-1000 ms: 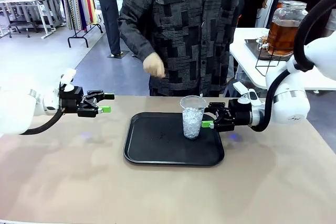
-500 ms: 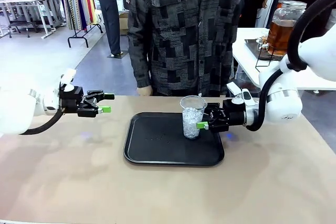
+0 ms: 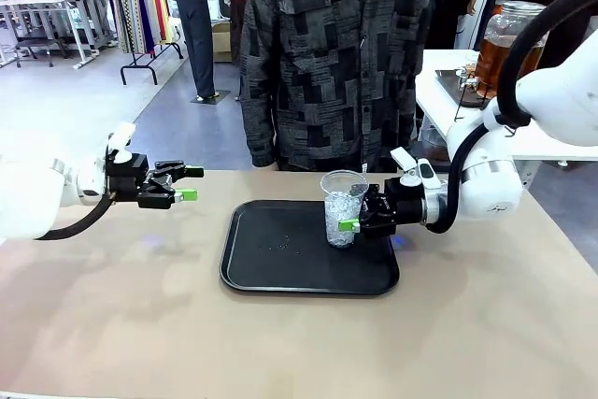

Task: Pour the drink into the iced cup.
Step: Pick up the iced cup indicated by the human and present it to them.

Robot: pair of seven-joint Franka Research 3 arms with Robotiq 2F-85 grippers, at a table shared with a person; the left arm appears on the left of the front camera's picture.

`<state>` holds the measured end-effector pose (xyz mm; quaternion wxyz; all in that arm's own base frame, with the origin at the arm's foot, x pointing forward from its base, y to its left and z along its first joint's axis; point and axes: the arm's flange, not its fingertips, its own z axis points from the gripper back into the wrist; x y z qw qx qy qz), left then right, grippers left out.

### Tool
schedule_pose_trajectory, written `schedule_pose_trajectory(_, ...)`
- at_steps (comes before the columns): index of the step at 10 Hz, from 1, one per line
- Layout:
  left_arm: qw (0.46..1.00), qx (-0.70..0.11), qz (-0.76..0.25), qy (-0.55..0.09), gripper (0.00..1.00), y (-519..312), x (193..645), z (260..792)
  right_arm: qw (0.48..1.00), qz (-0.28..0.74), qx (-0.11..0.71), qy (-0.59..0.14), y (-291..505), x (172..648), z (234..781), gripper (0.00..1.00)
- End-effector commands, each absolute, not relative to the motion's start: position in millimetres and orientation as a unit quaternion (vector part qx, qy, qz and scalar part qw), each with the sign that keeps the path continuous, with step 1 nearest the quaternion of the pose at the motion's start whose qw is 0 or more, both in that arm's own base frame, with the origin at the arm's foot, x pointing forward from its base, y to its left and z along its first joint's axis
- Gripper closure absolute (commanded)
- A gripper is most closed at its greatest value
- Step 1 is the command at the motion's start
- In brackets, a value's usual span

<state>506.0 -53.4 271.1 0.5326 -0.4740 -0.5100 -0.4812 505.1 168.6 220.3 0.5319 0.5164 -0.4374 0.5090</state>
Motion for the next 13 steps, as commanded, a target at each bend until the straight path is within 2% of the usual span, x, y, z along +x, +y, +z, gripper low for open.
schedule_pose_trajectory(1, 0.532, -0.473, -0.482, -0.511, 0.0, -54, 506, 273, 0.529, 0.516, 0.518, -0.43, 175, 510, 221, 0.0)
schedule_pose_trajectory(3, 0.532, -0.473, -0.482, -0.511, 0.0, -54, 506, 273, 0.526, 0.515, 0.523, -0.43, 174, 510, 220, 0.4)
schedule_pose_trajectory(9, 0.532, -0.473, -0.482, -0.511, 0.0, -54, 506, 273, 0.518, 0.496, 0.55, -0.428, 168, 509, 229, 0.4)
schedule_pose_trajectory(11, 0.532, -0.473, -0.482, -0.511, 0.0, -54, 506, 273, 0.508, 0.478, 0.575, -0.428, 157, 509, 280, 0.4)
schedule_pose_trajectory(13, 0.532, -0.473, -0.482, -0.511, 0.0, -54, 506, 273, 0.525, 0.483, 0.564, -0.415, 150, 522, 336, 0.4)
